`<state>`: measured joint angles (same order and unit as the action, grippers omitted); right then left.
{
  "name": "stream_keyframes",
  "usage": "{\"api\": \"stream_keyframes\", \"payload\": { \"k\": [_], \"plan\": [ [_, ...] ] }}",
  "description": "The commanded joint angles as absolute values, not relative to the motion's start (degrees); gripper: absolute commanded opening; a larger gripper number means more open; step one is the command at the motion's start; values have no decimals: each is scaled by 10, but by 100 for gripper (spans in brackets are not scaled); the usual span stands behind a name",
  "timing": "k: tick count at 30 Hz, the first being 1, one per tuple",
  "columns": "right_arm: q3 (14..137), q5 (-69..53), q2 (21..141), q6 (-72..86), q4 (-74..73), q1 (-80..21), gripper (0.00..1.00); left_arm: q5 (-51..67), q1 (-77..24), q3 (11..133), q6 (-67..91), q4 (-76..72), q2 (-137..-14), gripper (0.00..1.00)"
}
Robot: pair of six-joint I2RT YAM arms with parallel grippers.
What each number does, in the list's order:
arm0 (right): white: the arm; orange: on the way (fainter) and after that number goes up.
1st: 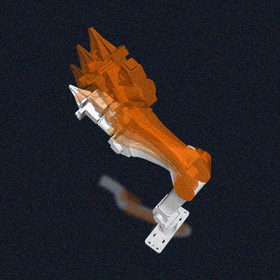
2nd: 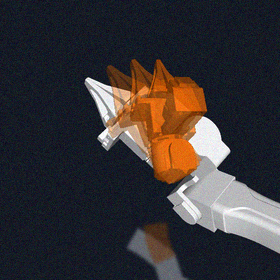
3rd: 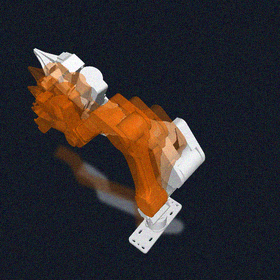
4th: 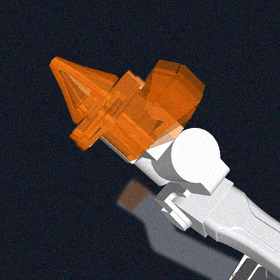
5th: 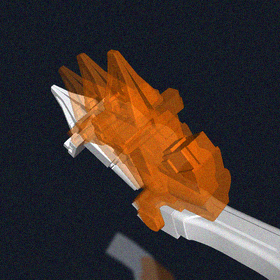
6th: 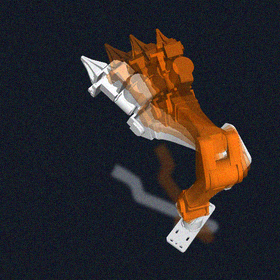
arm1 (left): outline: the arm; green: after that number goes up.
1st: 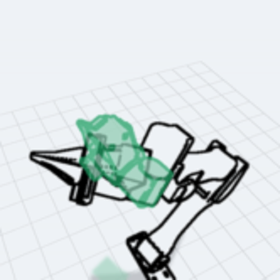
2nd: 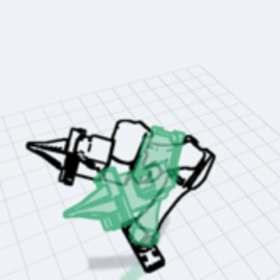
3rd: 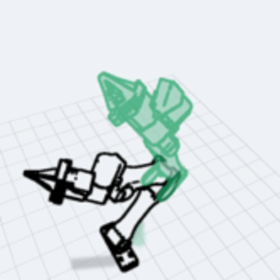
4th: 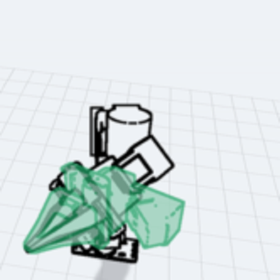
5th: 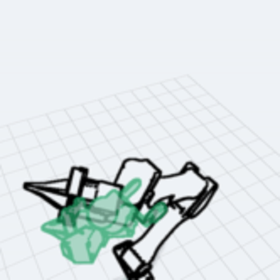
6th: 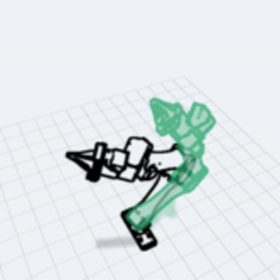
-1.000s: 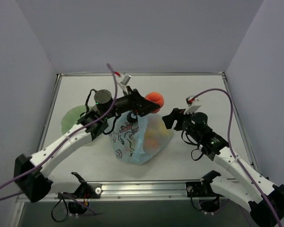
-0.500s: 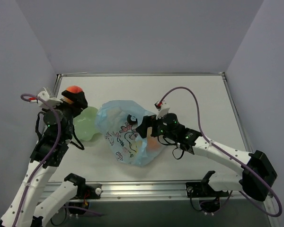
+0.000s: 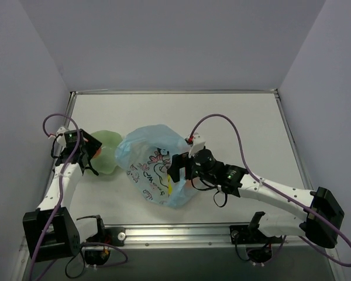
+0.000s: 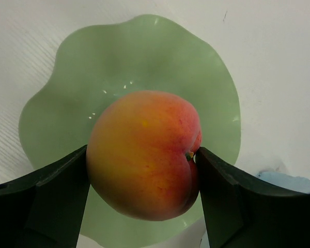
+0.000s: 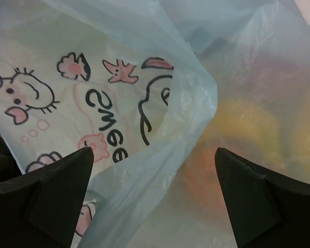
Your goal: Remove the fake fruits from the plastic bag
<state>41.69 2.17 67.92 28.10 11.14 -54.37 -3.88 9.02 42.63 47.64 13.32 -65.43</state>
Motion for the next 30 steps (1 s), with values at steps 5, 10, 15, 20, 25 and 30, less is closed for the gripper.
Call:
{"api": "stream_keyframes", "payload": {
  "k": [5,10,15,20,25,30],
  "plan": [
    [413,108,665,310,32,-586,99,-7,87,426,498,74,-649,81],
    [394,137,665,335,31,-592,78,25,86,429,502,83,-599,94],
    [383,181,663,337,32,-575,13,100,84,431,512,104,-506,97],
    [379,190,637,325,26,-507,0,199,8,466,502,194,-373,25],
    [374,230,629,311,10,-457,0,141,-123,510,444,368,-250,11],
    [374,259,641,308,8,-446,0,286,-124,633,376,415,-281,9]
  ]
}}
